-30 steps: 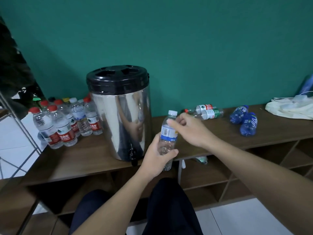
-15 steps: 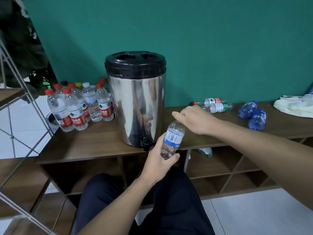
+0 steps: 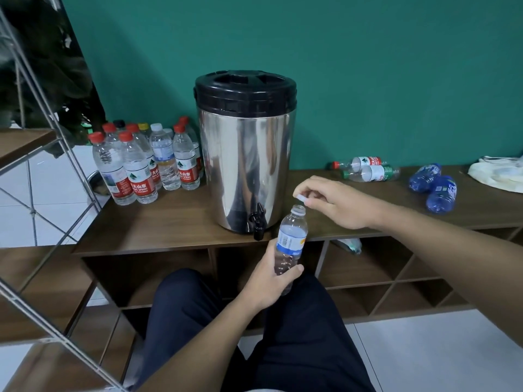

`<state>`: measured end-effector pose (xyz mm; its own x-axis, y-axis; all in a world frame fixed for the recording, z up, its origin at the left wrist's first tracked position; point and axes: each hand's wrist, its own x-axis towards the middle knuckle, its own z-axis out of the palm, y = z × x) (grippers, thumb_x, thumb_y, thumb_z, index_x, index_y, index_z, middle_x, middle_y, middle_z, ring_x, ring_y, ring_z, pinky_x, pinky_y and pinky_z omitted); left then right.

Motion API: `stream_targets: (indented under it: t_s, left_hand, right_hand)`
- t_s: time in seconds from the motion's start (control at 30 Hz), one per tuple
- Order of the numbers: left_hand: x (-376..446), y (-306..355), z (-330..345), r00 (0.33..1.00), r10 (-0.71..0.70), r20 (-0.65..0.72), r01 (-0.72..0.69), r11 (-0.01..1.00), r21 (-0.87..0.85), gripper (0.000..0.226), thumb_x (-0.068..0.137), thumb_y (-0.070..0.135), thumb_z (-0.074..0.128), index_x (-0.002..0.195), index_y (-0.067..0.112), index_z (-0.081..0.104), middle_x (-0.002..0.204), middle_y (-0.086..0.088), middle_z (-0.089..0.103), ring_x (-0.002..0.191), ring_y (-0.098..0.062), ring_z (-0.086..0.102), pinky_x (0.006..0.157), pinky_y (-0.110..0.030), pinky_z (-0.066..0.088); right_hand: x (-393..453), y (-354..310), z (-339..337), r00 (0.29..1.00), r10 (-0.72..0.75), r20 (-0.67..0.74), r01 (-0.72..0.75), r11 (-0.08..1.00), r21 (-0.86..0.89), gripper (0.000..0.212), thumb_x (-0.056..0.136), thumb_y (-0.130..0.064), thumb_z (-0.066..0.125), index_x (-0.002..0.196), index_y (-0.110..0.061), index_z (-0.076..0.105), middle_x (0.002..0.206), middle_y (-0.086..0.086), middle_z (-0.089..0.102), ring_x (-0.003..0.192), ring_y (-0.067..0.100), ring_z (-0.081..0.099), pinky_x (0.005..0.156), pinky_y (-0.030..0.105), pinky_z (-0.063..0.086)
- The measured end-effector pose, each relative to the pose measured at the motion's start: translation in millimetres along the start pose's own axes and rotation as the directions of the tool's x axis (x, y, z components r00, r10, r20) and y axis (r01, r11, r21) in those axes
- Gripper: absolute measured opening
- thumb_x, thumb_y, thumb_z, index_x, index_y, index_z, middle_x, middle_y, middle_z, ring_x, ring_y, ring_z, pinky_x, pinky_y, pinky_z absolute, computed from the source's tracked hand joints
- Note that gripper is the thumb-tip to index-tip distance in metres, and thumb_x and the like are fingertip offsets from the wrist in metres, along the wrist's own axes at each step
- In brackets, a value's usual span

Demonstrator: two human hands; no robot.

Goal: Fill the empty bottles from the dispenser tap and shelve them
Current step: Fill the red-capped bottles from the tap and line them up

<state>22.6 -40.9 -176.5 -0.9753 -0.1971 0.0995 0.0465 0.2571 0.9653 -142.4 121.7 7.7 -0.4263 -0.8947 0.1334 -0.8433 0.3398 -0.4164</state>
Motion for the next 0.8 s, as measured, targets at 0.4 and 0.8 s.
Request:
stream_targets:
  t_s: [0.4, 0.8]
  left_hand:
    - [-27, -58, -15, 0.997, -0.080, -0.008, 0.080, 0.996, 0.045, 0.074, 0.099, 0.038, 0.083, 0.155, 0.047, 0.036, 0.142, 0.016, 0.065, 0.129, -0.003, 0.064, 0.109, -0.027, 0.052]
    - [-34, -96, -26, 0.981, -0.196, -0.012, 0.195, 0.978, -0.074, 0.071, 0.094, 0.033, 0.087, 0.145, 0.047, 0.040, 0.112, 0.017, 0.069, 0.089, -0.001, 0.066, 0.083, -0.030, 0.053]
  right_hand:
    - [34, 50, 107, 0.877, 0.454, -0.160, -0.467, 0.882, -0.057, 0.008, 0.105, -0.027, 0.069, 0.099, -0.023, 0.071, 0.105, -0.001, 0.074, 0.092, 0.020, 0.070, 0.085, 0.043, 0.062]
    - [30, 17, 113, 0.840, 0.405, -0.361, -0.375, 0.914, 0.153, 0.022, 0.103, -0.025, 0.075, 0.124, -0.017, 0.075, 0.126, -0.002, 0.067, 0.090, 0.013, 0.075, 0.087, 0.028, 0.054]
